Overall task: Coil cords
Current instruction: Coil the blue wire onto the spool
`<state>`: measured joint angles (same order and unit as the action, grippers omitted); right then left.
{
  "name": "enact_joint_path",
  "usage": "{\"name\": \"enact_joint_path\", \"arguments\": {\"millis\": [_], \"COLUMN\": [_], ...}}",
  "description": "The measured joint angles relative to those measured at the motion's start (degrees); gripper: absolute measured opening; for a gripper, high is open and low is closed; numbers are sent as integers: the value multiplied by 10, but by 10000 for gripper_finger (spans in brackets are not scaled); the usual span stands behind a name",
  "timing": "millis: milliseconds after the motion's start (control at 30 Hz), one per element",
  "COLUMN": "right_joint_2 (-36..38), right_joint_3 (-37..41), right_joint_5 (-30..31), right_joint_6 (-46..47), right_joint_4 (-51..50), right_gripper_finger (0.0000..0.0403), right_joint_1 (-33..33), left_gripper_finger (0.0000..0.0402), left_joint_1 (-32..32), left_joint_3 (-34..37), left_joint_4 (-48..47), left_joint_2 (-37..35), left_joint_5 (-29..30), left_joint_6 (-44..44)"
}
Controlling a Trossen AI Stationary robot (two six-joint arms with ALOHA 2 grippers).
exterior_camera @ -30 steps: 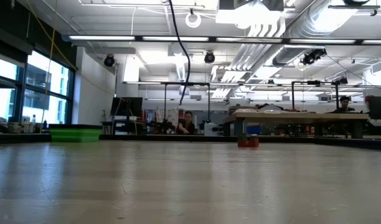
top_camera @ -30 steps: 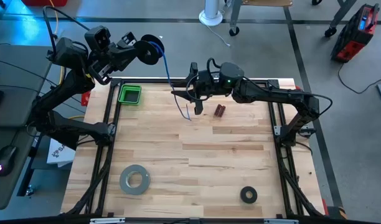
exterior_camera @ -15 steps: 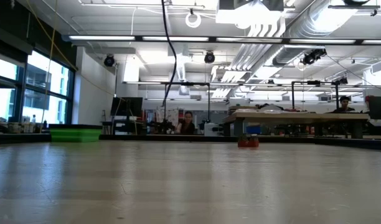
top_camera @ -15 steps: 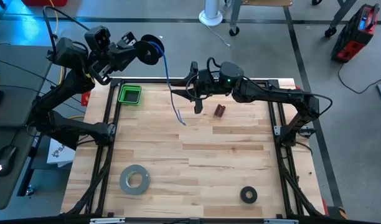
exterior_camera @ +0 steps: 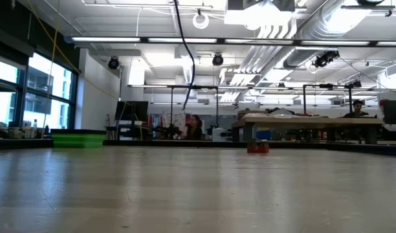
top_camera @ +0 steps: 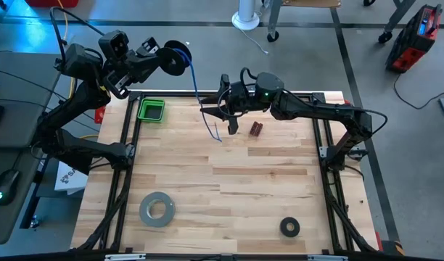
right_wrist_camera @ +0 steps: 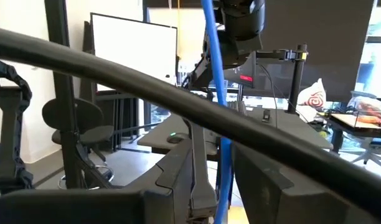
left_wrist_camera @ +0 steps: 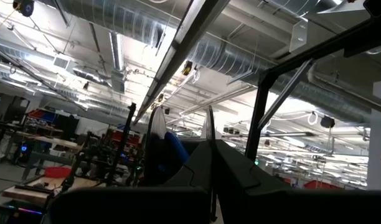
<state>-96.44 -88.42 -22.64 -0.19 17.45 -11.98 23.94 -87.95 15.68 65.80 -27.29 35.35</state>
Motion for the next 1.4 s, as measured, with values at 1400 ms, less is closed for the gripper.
{"name": "enact_joint_path", "arguments": {"millis": [1400], "right_joint_2": [-1], "right_joint_3": [0], "right_joint_5": [84], "right_joint_6": [-22], "right_joint_4": [115], "right_gripper_finger": [0], "right_joint_1": [69], "left_gripper_finger": [1], "left_joint_1": [-115], "left_joint_3": [0], "left_joint_4": [-109], "left_joint_2": [70], "left_joint_5": [155], "left_joint_6": [332]}}
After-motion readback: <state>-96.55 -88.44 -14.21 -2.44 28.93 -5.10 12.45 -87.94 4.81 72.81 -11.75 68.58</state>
